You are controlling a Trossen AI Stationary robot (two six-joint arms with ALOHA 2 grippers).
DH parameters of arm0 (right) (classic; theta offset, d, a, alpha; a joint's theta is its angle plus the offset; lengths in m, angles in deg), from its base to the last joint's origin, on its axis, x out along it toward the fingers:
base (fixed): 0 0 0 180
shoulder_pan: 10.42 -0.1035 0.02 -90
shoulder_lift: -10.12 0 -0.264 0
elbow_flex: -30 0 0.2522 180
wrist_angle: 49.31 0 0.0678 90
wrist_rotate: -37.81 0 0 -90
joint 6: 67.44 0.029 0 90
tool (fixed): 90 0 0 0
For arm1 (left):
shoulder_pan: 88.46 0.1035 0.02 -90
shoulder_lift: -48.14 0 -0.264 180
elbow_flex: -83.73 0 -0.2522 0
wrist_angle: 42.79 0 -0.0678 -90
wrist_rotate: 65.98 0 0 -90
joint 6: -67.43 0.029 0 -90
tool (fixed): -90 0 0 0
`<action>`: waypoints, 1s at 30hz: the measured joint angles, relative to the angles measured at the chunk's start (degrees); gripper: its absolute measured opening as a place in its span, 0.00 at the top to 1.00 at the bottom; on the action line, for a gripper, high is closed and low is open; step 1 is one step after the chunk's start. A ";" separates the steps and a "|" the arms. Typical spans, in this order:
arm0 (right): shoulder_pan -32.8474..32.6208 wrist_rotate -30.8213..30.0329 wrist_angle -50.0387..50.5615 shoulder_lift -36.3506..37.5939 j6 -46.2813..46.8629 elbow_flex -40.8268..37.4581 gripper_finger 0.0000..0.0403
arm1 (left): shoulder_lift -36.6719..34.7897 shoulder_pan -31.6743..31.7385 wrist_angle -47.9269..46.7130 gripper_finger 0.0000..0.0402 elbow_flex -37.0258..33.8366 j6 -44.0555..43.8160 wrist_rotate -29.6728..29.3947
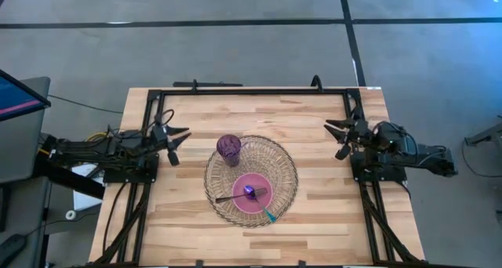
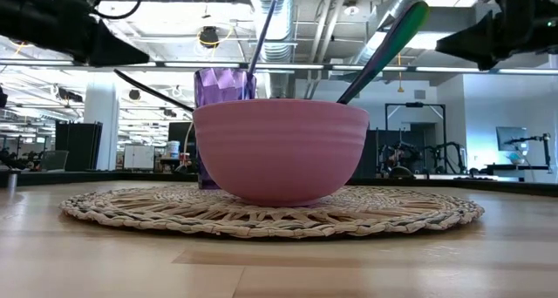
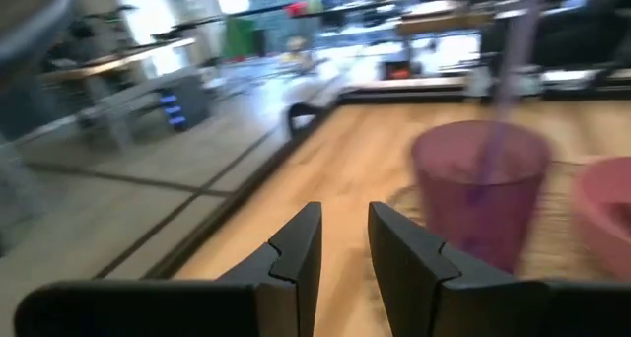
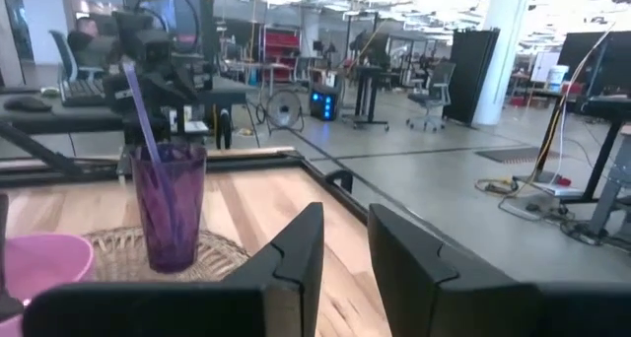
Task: Pick & Place Utensil
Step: Return to Home Position
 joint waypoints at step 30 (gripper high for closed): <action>0.00 2.89 0.90 -0.03 0.61 0.10 0.81 | 0.01 10.41 13.38 0.78 -12.90 0.02 26.64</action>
